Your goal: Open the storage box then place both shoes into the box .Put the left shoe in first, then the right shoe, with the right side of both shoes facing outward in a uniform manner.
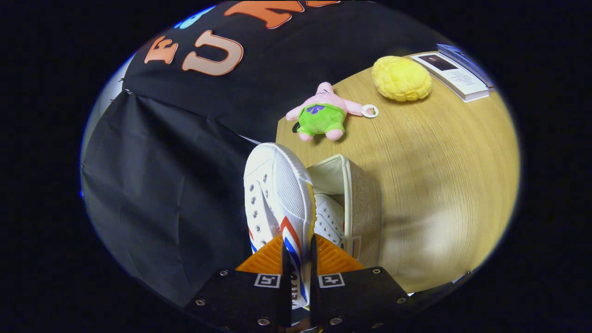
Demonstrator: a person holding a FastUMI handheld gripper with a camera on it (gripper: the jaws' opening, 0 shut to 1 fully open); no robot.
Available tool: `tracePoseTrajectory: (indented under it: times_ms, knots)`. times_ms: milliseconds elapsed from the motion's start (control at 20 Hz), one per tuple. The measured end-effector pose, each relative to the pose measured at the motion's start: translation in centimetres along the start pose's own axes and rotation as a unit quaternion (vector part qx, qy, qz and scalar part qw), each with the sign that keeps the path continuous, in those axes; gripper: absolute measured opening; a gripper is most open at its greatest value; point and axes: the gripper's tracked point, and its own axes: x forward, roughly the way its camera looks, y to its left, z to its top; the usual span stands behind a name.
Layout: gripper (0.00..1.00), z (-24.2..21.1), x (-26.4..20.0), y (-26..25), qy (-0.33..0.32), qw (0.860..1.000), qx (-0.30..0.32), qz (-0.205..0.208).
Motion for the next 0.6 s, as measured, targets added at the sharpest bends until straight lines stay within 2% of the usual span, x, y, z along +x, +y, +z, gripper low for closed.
tracePoseTrajectory:
  times_ms: [200, 300, 450, 500, 550, 600]
  knots:
    - [0.16, -1.5, 0.8, -1.6, 0.006, 0.999, 0.009, -0.043]
    - [0.19, -2.1, 0.8, -1.0, 0.017, 0.999, 0.013, -0.037]
    - [0.41, -2.5, -0.2, -0.3, 0.027, 0.999, 0.009, -0.027]
    - [0.45, -2.2, -0.5, 0.2, 0.021, 1.0, 0.006, -0.018]
    - [0.55, -1.7, -1.0, 0.7, 0.014, 1.0, 0.004, -0.007]
    - [0.61, -1.0, -1.6, 1.0, 0.007, 1.0, 0.001, -0.001]
